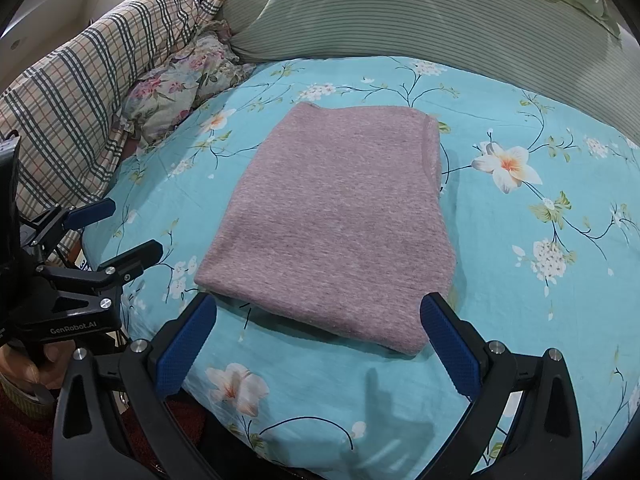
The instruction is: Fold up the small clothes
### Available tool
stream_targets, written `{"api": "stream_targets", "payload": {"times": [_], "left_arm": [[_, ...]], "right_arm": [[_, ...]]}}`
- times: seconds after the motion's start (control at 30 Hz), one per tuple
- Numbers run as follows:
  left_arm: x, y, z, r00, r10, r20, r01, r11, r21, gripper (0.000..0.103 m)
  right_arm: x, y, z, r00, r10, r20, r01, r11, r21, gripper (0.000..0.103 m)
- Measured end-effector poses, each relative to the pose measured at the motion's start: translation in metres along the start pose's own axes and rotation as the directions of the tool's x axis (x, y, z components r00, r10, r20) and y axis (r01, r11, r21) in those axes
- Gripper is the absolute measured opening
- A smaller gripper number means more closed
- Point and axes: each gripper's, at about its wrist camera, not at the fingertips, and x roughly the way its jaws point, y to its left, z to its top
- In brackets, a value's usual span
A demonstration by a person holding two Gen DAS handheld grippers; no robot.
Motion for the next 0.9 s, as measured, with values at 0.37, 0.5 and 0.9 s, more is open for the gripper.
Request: {"api": "stream_targets", "payload": {"times": [0.37, 0.5, 0.9], "left_arm": [[0.0000, -0.0003, 0.0000, 1.000, 0.001, -0.001, -0.001, 1.000, 0.001, 0.092], [0.0009, -0.0002, 0.0006, 1.000, -0.001, -0.001, 0.001, 1.000, 0.001, 0.092], [0.0030, -0.0049, 0.0011, 1.000, 0.001, -0.001, -0.001, 1.000, 0.010, 0.092]], "right_arm": [[-0.0004, 0.0002, 0.0009, 1.000, -0.001, 0.000, 0.001, 1.000, 0.001, 0.102], [-0.0005, 0.0009, 0.0015, 1.000, -0.001, 0.000, 0.001, 1.000, 0.001, 0.102], [-0.0008, 0.0013, 0.0021, 1.000, -0.003, 0.000, 0.003, 1.000, 0.003, 0.102]]}}
